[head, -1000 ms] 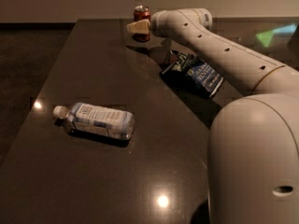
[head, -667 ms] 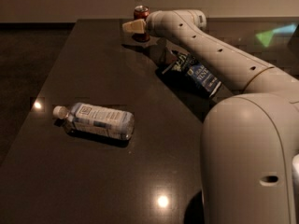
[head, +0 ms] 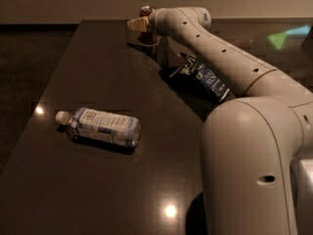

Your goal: Pick coke can

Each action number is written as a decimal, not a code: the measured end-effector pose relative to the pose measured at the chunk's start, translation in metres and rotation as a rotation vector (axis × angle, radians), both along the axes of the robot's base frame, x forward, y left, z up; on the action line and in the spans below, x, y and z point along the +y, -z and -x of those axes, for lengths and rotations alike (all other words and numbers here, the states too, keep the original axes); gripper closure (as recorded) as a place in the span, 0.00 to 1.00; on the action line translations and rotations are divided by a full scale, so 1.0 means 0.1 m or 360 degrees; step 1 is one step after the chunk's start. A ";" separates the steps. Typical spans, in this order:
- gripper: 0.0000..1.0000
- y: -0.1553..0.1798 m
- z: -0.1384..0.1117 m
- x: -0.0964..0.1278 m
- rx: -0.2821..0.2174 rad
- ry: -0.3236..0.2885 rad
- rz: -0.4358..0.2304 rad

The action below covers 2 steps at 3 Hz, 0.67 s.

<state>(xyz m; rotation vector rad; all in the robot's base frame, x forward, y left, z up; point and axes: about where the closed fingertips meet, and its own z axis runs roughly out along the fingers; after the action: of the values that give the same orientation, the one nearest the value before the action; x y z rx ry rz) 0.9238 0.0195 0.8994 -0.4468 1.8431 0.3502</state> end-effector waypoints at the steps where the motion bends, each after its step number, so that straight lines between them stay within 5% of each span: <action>1: 0.41 -0.02 -0.03 0.03 -0.0006 -0.0002 0.0007; 2: 0.64 -0.03 -0.02 0.02 0.0002 -0.0006 0.0016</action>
Offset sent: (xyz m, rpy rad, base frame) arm 0.0012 -0.0057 0.0082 -0.0171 0.0047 0.0005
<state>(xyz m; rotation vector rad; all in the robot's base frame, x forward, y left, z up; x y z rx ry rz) 0.9260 0.0212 0.9022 -0.4567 1.8465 0.3442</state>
